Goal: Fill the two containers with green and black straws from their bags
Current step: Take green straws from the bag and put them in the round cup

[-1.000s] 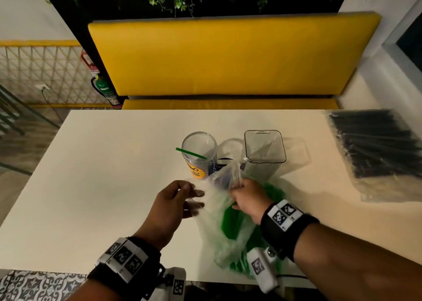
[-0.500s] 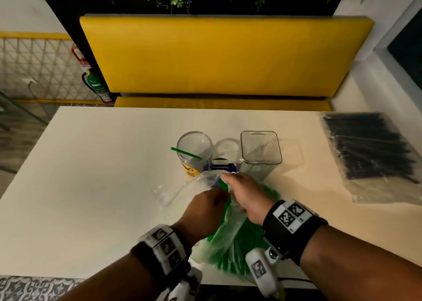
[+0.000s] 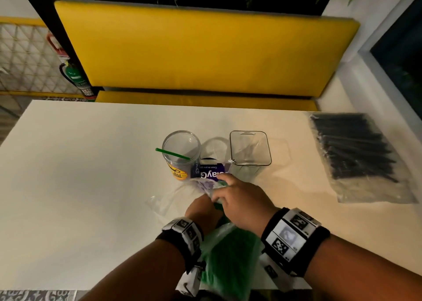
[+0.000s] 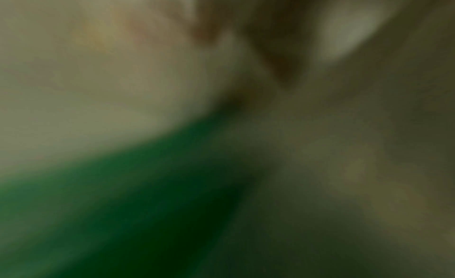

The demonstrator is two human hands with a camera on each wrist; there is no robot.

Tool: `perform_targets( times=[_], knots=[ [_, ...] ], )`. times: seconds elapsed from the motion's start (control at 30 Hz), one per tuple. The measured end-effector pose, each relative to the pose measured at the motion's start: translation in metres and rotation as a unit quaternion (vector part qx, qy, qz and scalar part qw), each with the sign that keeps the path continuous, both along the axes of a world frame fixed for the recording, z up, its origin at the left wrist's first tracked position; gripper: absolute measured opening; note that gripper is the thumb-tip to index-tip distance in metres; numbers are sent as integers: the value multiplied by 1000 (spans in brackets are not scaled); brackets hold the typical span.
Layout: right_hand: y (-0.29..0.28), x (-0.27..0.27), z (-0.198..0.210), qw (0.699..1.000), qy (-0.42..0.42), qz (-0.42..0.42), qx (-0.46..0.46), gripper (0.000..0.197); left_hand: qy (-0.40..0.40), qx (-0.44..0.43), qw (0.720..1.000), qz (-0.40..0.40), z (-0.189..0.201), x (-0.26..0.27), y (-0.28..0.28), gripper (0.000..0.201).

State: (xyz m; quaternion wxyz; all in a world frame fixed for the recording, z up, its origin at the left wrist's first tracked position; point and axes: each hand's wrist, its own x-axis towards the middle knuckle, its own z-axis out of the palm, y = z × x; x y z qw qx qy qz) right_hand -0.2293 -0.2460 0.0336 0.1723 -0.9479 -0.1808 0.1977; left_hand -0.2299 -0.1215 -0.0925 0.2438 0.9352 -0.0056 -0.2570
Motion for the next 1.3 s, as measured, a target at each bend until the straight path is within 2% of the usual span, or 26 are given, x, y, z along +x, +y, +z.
perform_targets(
  times=[0.13, 0.2, 0.27, 0.33, 0.43, 0.53, 0.6, 0.63, 0.7, 0.77, 0.83, 0.87, 0.9, 0.93, 0.97, 1.07, 1.2, 1.27, 1.3],
  knots=[
    [2, 5, -15, 997, 5, -34, -64, 51, 53, -109, 991, 57, 24, -5, 19, 8],
    [1, 8, -19, 996, 2, -49, -76, 53, 72, -133, 987, 61, 34, -11, 30, 7],
    [-2, 9, -21, 995, 1, -64, -80, 54, 74, -165, 981, 67, 43, -18, 43, 17],
    [-6, 9, -23, 994, 14, -73, -84, 55, 82, -229, 968, 57, 56, -27, 52, 22],
    [-8, 9, -24, 993, 32, -70, -94, 60, 87, -316, 945, 20, 80, -36, 62, 8],
    [-12, 8, -25, 990, 46, -75, -112, 59, 96, -395, 913, 42, 111, -41, 65, 11],
    [-15, 6, -25, 989, 42, -60, -126, 56, 71, -454, 886, 54, 140, -38, 69, 12],
    [-16, 5, -25, 990, 43, -55, -125, 55, 40, -483, 872, 65, 157, -33, 72, 10],
    [-17, 3, -25, 992, 39, -62, -107, 52, -73, -534, 835, 113, 190, -14, 80, 9],
    [-16, 2, -26, 994, 28, -67, -86, 50, -196, -591, 756, 201, 212, 14, 91, 12],
    [-14, 1, -28, 995, 24, -65, -70, 51, -281, -618, 676, 287, 221, 45, 102, 15],
    [-13, 1, -29, 996, 24, -64, -62, 51, -308, -614, 654, 316, 222, 59, 105, 12],
    [-11, 2, -30, 996, 23, -63, -57, 51, -323, -607, 644, 336, 218, 70, 106, 9],
    [-10, 3, -30, 996, 22, -63, -54, 51, -327, -596, 645, 350, 213, 79, 106, 8],
    [-9, 4, -31, 996, 24, -66, -52, 51, -324, -577, 658, 359, 203, 86, 104, 7],
    [-6, 5, -31, 996, 25, -75, -43, 50, -281, -496, 731, 375, 167, 96, 98, 8],
    [-5, 7, -34, 996, 13, -82, -24, 48, -187, -417, 804, 382, 124, 97, 93, 13],
    [-4, 9, -35, 996, 16, -85, -16, 48, -154, -348, 857, 348, 112, 94, 93, 25],
    [-4, 10, -35, 996, 15, -87, -11, 47, -143, -337, 871, 326, 109, 93, 96, 34]
  ],
)
